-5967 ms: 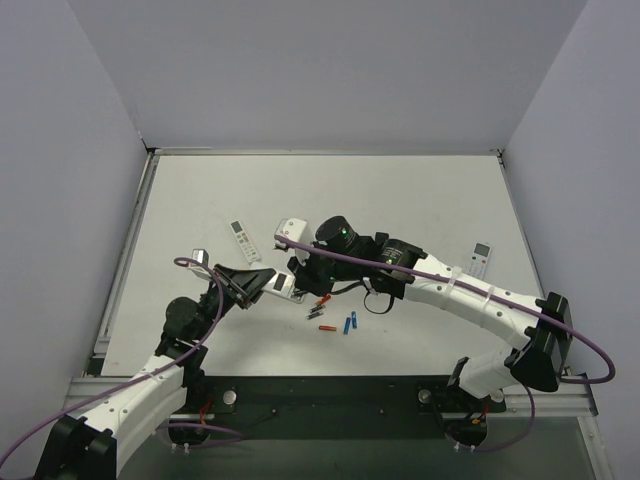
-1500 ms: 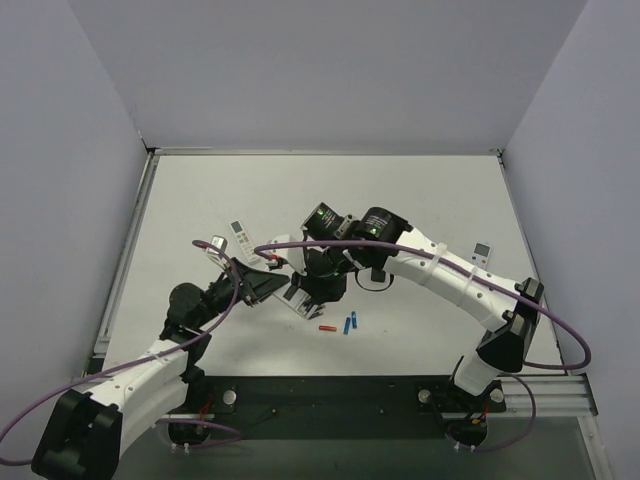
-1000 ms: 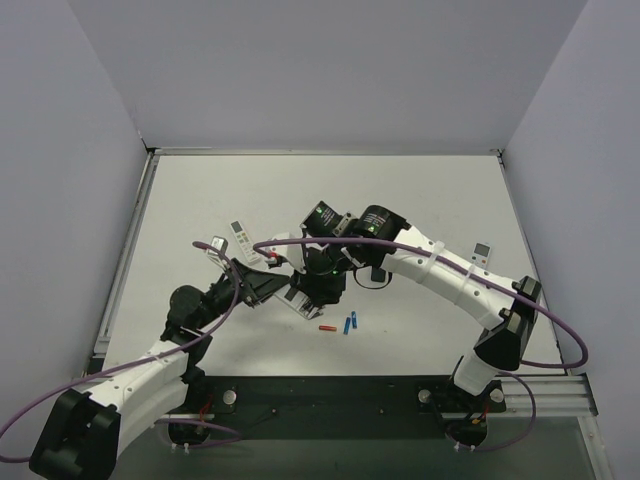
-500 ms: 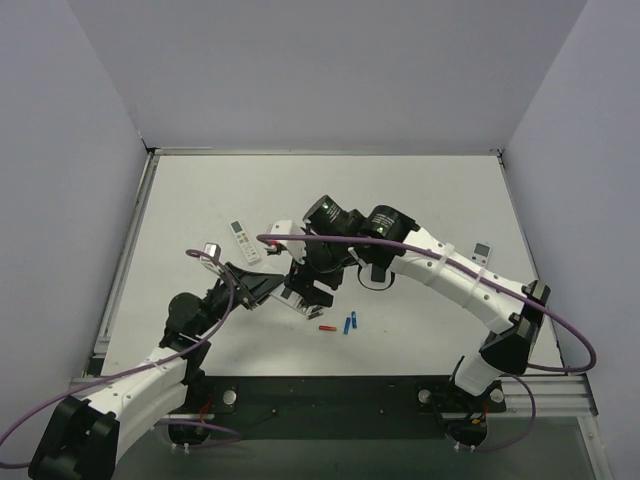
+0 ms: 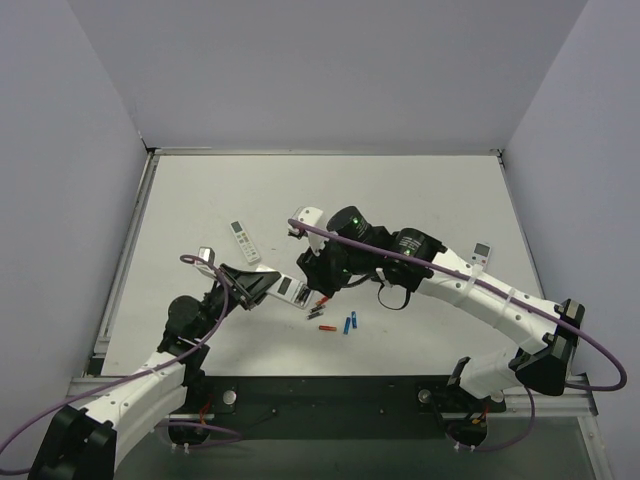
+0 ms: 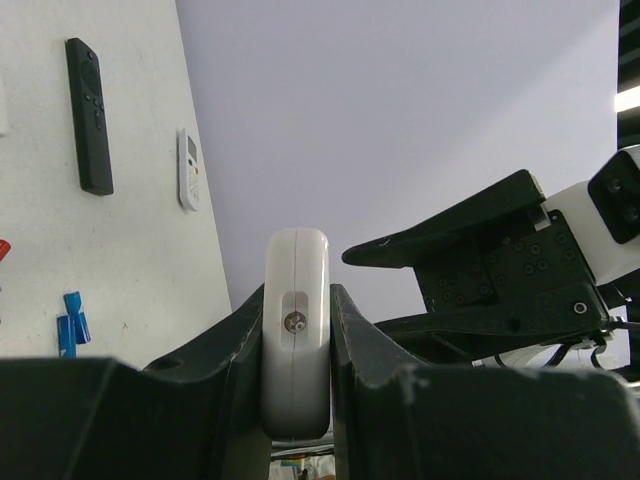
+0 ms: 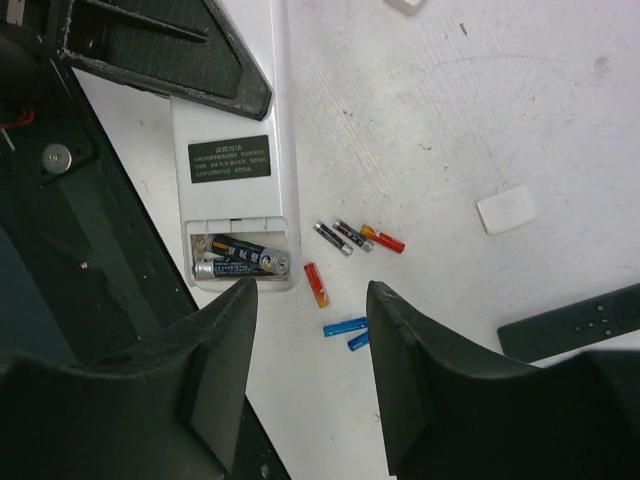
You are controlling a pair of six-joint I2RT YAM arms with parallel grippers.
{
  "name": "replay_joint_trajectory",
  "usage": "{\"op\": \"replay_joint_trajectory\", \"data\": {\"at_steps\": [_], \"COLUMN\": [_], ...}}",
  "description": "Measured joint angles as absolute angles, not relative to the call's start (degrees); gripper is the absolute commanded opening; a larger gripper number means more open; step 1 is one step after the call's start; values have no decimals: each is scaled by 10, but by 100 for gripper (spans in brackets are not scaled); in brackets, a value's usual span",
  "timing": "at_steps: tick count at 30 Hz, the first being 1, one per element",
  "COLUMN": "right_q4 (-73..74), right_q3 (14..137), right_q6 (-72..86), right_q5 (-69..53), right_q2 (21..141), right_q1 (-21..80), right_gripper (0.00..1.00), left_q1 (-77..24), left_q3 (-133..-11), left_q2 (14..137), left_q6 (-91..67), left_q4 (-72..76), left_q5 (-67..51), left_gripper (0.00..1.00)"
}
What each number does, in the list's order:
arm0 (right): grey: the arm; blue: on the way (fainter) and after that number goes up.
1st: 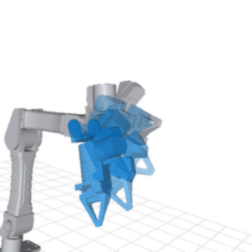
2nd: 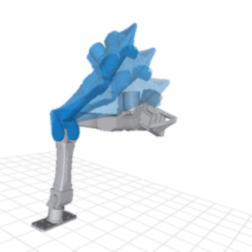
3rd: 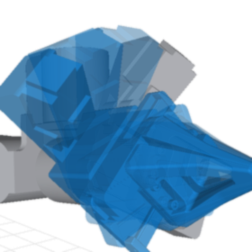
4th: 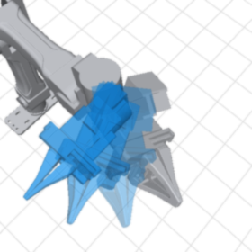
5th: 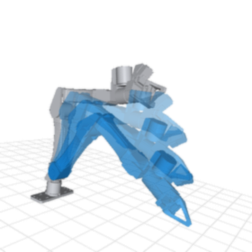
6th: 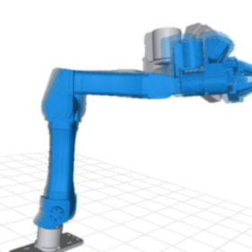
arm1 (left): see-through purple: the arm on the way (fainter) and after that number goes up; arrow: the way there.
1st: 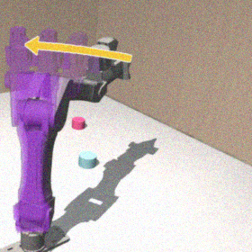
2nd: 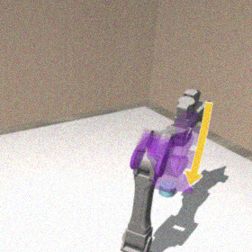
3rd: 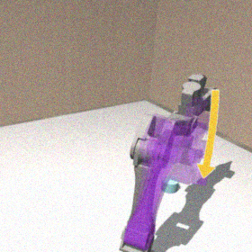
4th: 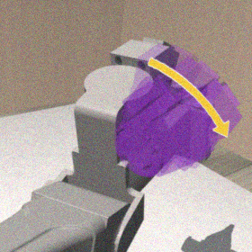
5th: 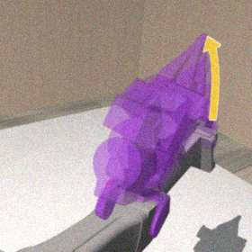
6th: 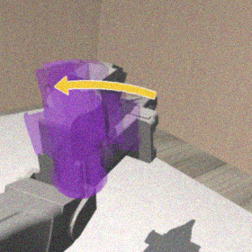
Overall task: Load the batteries into the remote control
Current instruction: Load the battery into the remote control.
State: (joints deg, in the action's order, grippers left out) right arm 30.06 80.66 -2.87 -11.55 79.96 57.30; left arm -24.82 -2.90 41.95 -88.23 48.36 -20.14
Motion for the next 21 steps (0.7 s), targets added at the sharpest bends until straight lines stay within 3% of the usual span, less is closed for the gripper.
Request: {"op": "replay_joint_trajectory", "data": {"at_steps": [12, 21], "right_q4": [229, 220], "right_q3": [773, 773], "right_q6": [31, 34], "right_q5": [-119, -134], "right_q2": [800, 800], "right_q1": [573, 573], "right_gripper": [22, 18], "left_q1": [-248, -248], "left_q3": [-27, -26], "left_q2": [404, 403], "left_q6": [-893, -894], "left_q4": [460, 456], "left_q5": [-181, -179], "left_gripper": [0, 0]}}
